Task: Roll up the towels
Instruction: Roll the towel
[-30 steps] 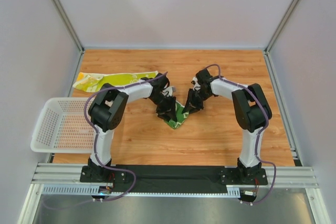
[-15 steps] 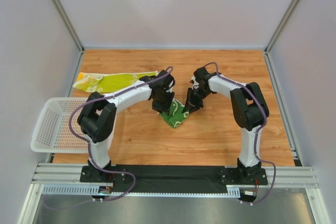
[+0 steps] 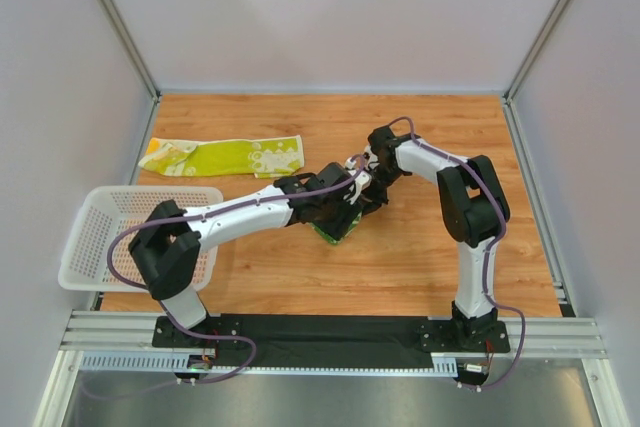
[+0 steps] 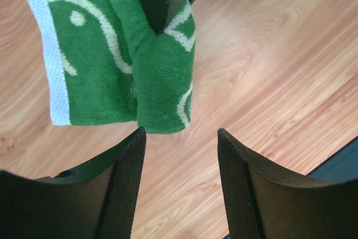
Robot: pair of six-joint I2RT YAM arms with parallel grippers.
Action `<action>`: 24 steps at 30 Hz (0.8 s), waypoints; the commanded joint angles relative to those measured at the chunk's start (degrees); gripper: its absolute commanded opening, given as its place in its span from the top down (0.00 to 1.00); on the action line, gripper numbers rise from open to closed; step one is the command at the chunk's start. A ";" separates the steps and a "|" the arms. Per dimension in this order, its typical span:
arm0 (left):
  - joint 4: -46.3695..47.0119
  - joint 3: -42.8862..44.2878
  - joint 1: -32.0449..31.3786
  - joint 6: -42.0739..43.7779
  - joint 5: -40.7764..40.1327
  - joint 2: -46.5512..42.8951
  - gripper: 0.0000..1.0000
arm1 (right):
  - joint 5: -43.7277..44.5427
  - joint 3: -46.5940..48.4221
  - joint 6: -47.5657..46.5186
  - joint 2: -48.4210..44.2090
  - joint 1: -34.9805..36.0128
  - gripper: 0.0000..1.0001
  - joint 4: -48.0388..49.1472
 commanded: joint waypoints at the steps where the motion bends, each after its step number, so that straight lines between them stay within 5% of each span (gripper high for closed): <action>1: 4.35 -1.08 -0.86 3.21 0.55 -0.63 0.39 | 0.97 1.79 -0.76 0.83 0.35 0.91 -1.77; 14: 5.32 -1.26 -1.30 3.47 4.60 8.34 0.41 | 0.97 2.40 -1.11 1.45 0.35 0.91 -2.56; 24: 5.40 -2.93 -1.30 3.73 -5.32 8.61 0.37 | 0.01 2.84 -1.29 2.68 0.70 0.91 -2.56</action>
